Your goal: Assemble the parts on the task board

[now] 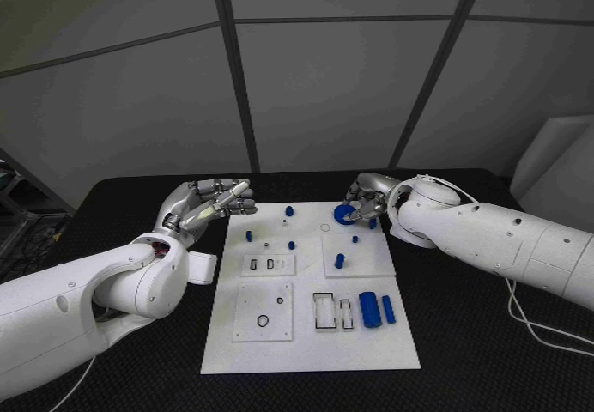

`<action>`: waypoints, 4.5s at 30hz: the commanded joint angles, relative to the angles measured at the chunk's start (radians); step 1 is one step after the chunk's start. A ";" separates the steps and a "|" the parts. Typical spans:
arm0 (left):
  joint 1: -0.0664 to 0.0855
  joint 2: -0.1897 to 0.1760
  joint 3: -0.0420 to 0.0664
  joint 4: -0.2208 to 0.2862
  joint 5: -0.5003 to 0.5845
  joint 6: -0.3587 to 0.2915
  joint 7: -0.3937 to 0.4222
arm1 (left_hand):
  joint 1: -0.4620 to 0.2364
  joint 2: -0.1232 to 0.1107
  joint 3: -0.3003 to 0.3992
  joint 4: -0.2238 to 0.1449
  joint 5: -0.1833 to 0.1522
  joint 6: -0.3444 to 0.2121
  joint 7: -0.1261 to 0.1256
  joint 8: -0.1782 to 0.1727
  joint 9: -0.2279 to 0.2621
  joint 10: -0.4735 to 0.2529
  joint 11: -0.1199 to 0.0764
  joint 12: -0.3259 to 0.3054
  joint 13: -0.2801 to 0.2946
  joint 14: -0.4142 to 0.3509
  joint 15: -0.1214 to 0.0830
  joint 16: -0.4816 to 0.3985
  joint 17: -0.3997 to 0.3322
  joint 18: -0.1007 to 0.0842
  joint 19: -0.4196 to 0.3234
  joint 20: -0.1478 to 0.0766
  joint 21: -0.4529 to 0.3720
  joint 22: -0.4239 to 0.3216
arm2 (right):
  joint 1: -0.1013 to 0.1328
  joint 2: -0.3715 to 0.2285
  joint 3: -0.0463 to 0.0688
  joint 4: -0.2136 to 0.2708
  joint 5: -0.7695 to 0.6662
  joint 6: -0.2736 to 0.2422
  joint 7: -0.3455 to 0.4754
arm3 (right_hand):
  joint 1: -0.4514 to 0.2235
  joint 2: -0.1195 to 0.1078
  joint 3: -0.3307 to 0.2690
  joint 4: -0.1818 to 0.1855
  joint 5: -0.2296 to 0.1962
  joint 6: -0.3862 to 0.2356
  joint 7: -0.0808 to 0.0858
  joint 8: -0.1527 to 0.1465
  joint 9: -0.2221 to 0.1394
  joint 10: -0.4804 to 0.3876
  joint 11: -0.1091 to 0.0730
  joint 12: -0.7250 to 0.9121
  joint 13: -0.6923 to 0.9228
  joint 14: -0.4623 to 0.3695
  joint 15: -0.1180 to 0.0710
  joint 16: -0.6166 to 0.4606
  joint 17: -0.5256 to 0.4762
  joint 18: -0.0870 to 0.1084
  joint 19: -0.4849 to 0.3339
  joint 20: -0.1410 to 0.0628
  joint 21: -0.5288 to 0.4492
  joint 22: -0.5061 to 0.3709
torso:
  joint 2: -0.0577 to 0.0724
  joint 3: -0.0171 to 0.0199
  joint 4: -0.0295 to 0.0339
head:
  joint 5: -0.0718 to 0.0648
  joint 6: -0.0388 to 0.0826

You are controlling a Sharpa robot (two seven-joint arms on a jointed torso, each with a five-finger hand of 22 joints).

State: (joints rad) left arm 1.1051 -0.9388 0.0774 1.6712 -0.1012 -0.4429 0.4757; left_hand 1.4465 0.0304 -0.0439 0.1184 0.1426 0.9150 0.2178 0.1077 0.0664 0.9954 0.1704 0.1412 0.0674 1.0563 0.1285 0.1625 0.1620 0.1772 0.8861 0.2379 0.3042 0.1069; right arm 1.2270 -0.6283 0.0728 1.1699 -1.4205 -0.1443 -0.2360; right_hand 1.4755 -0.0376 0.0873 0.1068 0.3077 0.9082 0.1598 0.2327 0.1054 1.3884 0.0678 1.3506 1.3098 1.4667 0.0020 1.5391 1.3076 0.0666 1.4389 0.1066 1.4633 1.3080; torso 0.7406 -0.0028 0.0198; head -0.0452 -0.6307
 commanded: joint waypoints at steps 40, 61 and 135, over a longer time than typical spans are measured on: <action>0.002 0.000 0.001 0.002 -0.007 0.021 0.001 | 0.008 0.003 -0.001 -0.006 -0.005 0.002 0.001 -0.006 -0.001 0.004 0.001 -0.005 -0.001 0.001 0.001 -0.009 0.002 0.007 0.007 0.002 -0.006 -0.002 | -0.003 0.125 -0.004 0.116 -0.223 -0.152 0.063 | -0.007 -0.014 0.067 -0.017 -0.006 0.056 -0.016 -0.003 -0.001 0.032 -0.011 0.033 0.052 0.093 -0.017 0.012 0.210 -0.027 0.029 -0.013 0.026 0.080 | 0.002 -0.0003 0.0017 | 0.011 0.009; 0.002 0.009 0.001 0.000 -0.007 0.023 0.001 | 0.008 0.003 -0.001 -0.006 -0.005 0.002 0.001 -0.006 -0.001 0.004 0.001 -0.005 -0.001 0.001 0.001 -0.009 0.002 0.007 0.007 0.002 -0.006 -0.002 | -0.006 0.222 -0.019 0.010 -0.238 -0.099 0.066 | -0.027 -0.027 0.083 -0.016 -0.023 0.051 -0.012 -0.026 -0.009 0.026 -0.007 0.025 0.045 0.092 -0.014 0.011 0.208 -0.026 0.026 -0.011 0.025 0.077 | 0.001 0.0012 0.0008 | 0.019 0.000; 0.001 0.007 0.001 -0.030 -0.007 0.024 0.001 | 0.004 0.006 0.000 -0.009 -0.004 0.001 0.004 -0.011 -0.001 0.002 0.004 -0.012 -0.001 -0.001 0.002 -0.017 0.002 0.006 0.008 0.003 -0.009 -0.005 | -0.008 -0.211 -0.036 0.225 0.312 -0.209 0.422 | -0.096 -0.071 0.059 0.004 -0.141 -0.005 0.000 -0.139 -0.020 -0.029 0.006 -0.031 -0.012 0.083 -0.001 -0.005 0.177 -0.015 -0.009 0.005 -0.006 0.024 | -0.012 0.0141 -0.0294 | 0.008 0.023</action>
State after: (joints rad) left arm 1.1051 -0.9334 0.0775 1.6420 -0.1023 -0.4317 0.4702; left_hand 1.4465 0.0304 -0.0412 0.1157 0.1426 0.9149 0.2178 0.1007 0.0664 0.9954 0.1704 0.1334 0.0669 1.0563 0.1286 0.1508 0.1630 0.1771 0.8897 0.2415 0.3003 0.1033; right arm 1.2167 -0.8392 0.0358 1.3924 -1.2132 -0.3997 0.1035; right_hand 1.3684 -0.1109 0.1473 0.1176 0.1703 0.8981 0.1590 0.0926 0.0846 1.3646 0.0767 1.3239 1.2990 1.4668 0.0090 1.5371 1.3075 0.0542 1.4365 0.1125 1.4606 1.3081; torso 0.7306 0.0090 -0.0033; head -0.0348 -0.6084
